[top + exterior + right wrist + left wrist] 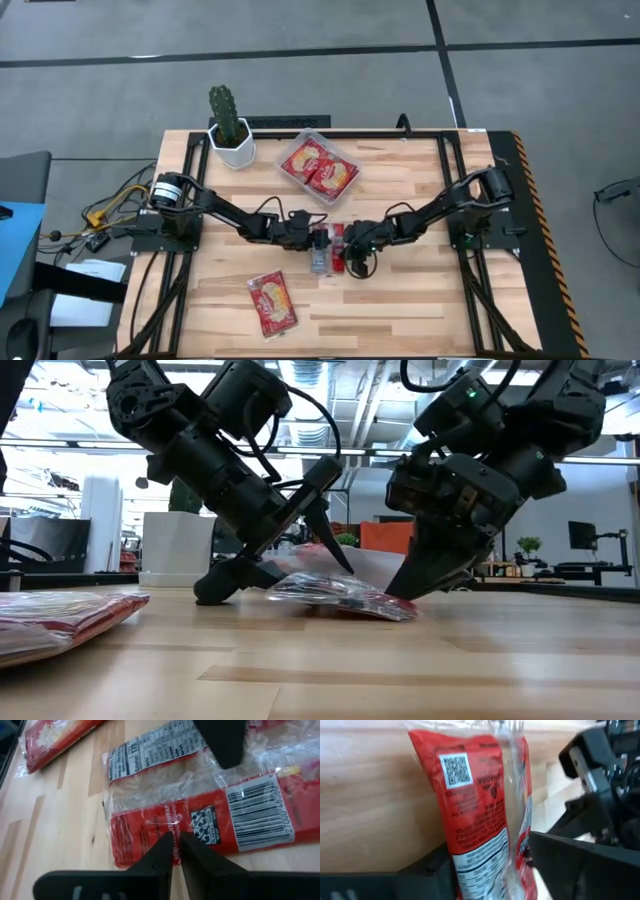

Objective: Sort popcorn bags into baskets
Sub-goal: Put the red popcorn bag into the transparent bin

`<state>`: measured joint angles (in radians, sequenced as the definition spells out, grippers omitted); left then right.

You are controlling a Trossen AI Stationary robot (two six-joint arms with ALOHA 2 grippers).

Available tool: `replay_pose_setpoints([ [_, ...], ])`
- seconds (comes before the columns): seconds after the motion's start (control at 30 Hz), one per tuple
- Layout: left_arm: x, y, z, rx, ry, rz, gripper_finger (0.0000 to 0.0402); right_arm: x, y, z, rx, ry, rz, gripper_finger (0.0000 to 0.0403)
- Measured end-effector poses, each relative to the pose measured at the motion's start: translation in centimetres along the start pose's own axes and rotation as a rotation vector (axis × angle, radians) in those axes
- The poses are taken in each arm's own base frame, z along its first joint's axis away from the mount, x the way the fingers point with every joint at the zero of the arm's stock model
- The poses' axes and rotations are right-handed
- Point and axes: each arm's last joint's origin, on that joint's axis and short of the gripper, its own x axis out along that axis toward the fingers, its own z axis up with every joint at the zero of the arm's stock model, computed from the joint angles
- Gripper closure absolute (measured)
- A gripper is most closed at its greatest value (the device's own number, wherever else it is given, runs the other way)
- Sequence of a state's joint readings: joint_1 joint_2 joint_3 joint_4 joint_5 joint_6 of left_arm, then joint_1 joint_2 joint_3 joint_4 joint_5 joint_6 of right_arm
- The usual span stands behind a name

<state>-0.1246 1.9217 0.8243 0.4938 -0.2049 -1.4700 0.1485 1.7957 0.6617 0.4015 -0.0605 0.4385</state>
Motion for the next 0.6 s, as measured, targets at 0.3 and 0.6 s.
replay_pose_setpoints([
  [0.3, -0.2, -0.3, -0.2, 0.115, 0.085, -0.022, 0.0385, -3.1, -0.1, 2.1, -0.005, -0.046, -0.016, 0.034],
  [0.6, -2.4, -2.9, 0.4, 0.423, 0.119, -0.143, 0.0396, -10.1, 0.3, 4.4, -0.051, -0.091, 0.007, 0.034],
])
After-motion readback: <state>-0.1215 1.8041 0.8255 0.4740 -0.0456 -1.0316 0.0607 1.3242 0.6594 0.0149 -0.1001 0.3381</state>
